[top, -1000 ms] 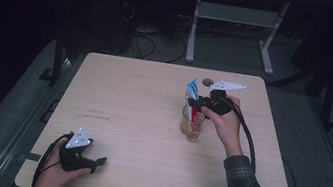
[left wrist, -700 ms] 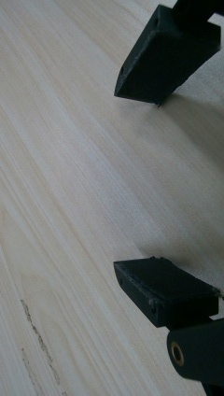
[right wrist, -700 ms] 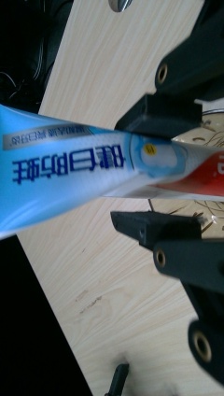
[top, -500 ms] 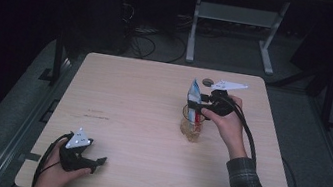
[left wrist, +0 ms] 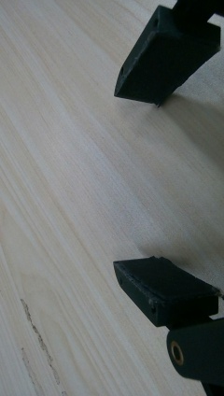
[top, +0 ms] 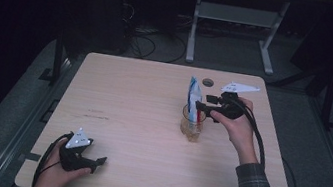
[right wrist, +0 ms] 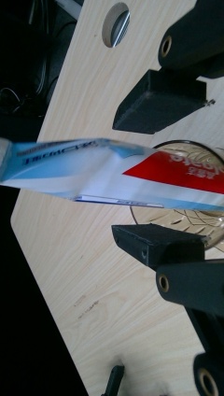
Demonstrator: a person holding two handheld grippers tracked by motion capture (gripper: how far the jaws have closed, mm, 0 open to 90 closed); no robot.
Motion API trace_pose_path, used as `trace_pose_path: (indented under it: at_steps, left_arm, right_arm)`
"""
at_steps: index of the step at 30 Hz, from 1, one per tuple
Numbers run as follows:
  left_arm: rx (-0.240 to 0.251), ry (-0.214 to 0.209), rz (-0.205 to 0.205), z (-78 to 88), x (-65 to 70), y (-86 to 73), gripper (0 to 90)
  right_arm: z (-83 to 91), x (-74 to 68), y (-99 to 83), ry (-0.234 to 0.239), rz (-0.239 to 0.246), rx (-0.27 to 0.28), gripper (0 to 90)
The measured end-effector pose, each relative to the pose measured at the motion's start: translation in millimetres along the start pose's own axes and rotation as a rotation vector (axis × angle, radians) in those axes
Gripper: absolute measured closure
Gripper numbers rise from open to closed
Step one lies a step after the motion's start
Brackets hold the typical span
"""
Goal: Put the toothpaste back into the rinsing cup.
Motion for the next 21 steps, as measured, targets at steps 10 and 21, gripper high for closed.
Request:
trace_pose_path:
  at_steps: [10,21]
  left_arm:
    - [-0.001,0.001,0.0,0.0,0.0,-0.1,13.7]
    - [-0.001,0.001,-0.001,0.1,0.0,-0.1,13.6]
  right_arm:
    - [19.8,0.1,-20.2,-0.021,-0.013,0.005,41.6]
    - [37.0,-4.9,-34.3,-0.032,-0.01,0.002,41.0]
Point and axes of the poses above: each handheld gripper's, and its own axes: z roughly backward along the jaws, y roughly out of its top, x roughly to its right, the point moved 9 cm from there along -z, roughly forward along the jaws, and after that the axes turned 6 degrees about y, right-handed, at the moved point
